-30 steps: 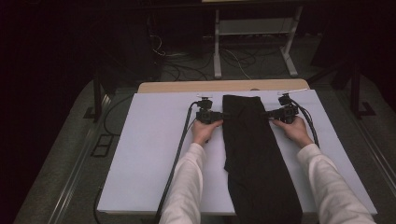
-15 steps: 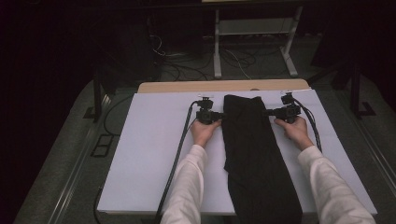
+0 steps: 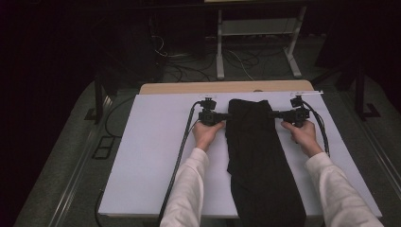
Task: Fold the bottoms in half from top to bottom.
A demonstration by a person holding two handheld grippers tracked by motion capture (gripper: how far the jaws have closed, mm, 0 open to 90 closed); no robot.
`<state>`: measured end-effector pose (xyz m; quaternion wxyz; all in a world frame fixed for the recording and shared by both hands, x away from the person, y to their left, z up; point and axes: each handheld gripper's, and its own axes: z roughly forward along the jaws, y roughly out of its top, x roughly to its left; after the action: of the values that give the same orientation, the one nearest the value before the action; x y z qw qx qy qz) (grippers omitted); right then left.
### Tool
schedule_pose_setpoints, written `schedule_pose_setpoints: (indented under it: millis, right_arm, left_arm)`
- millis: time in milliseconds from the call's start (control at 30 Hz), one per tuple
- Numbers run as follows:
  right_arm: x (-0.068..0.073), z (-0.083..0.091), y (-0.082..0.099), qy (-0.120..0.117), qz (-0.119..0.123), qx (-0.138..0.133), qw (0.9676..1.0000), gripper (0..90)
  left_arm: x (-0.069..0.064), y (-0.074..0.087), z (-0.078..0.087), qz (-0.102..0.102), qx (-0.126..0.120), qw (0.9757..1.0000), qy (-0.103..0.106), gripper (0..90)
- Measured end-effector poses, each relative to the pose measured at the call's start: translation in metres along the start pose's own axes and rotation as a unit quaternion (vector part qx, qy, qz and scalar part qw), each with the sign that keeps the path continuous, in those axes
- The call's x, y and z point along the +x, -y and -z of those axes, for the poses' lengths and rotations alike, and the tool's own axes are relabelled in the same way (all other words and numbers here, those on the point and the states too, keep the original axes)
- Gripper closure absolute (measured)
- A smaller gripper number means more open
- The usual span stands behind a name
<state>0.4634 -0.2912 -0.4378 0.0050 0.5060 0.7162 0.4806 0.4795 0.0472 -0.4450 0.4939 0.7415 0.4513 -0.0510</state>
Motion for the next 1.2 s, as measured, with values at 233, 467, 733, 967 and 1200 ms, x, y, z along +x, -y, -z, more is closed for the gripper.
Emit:
schedule_pose_setpoints:
  millis: [233,467,733,967,1200]
  right_arm:
    - [0.006,0.010,-0.001,-0.002,0.005,-0.001,1.0000,82.4]
    - [0.015,0.019,-0.001,-0.004,0.027,0.002,0.9996,82.4]
    - [0.026,0.030,0.003,-0.008,0.043,0.007,0.9990,82.3]
    - [0.036,0.039,0.004,-0.008,0.059,0.010,0.9982,82.3]
    - [0.046,0.048,0.003,-0.006,0.072,0.013,0.9973,82.3]
  left_arm:
    - [-0.005,0.001,0.009,-0.008,-0.005,0.9999,0.006,85.0]
    - [-0.010,0.006,0.019,-0.012,-0.008,0.9998,0.010,85.0]
    - [-0.020,0.007,0.029,-0.028,-0.008,0.9995,0.014,85.0]
    - [-0.029,0.010,0.036,-0.035,-0.005,0.9993,0.015,84.9]
    - [-0.039,0.009,0.044,-0.052,0.001,0.9985,0.014,85.0]
